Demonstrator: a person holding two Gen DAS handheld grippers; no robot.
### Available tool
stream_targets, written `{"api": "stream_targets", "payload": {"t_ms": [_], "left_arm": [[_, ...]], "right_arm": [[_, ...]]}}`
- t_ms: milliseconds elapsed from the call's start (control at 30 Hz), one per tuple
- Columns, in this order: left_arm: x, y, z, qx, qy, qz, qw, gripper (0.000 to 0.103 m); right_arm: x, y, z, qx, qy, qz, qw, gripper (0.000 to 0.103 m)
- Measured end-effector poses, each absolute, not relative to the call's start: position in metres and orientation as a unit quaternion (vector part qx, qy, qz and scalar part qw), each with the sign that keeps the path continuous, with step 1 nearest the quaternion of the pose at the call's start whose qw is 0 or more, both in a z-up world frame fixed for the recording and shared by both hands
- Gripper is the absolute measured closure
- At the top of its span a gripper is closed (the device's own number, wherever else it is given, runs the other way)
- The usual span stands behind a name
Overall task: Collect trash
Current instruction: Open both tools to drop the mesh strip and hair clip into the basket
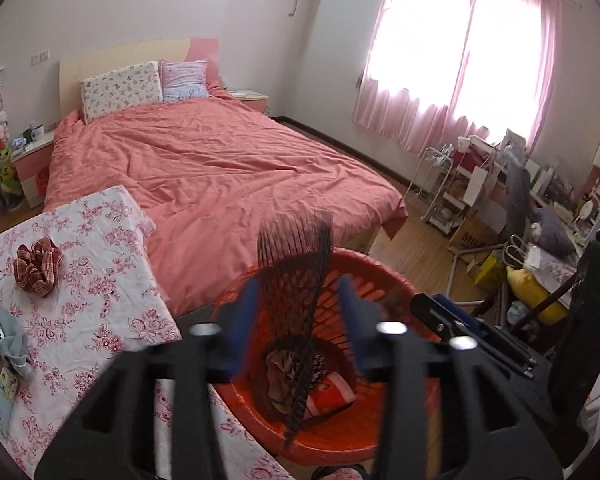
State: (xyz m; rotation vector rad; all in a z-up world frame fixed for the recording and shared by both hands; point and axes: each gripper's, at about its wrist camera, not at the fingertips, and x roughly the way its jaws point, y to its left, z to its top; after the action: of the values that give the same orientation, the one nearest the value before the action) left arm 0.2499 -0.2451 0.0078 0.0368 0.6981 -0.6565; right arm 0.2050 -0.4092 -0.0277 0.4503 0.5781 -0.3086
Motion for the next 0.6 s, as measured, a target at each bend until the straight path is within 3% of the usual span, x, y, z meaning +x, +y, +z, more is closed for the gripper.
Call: {"api": "stream_targets", "payload": {"t_ms": [200,400,600], "left_arm": [[0.251,-0.233,0.003,0.026,0.347,-0.286,0.893,0.051],[0.237,-0.193,0.007,0.057,0.317,-0.219,0.921,0.027],[0.223,-0.128,0.003,0.098,0.305,-0.139,0.937,0.017]], "right_arm": [[0.203,-0.405,-0.038,0.211,0.291,-0.168,0.918,0.056],[0.199,-0.378,-0.025,0.161,0.281,-0.179,0.929,0.041],[0.202,-0.337,-0.011,0.129,0.279,-0.154,0.939,0.029]]}}
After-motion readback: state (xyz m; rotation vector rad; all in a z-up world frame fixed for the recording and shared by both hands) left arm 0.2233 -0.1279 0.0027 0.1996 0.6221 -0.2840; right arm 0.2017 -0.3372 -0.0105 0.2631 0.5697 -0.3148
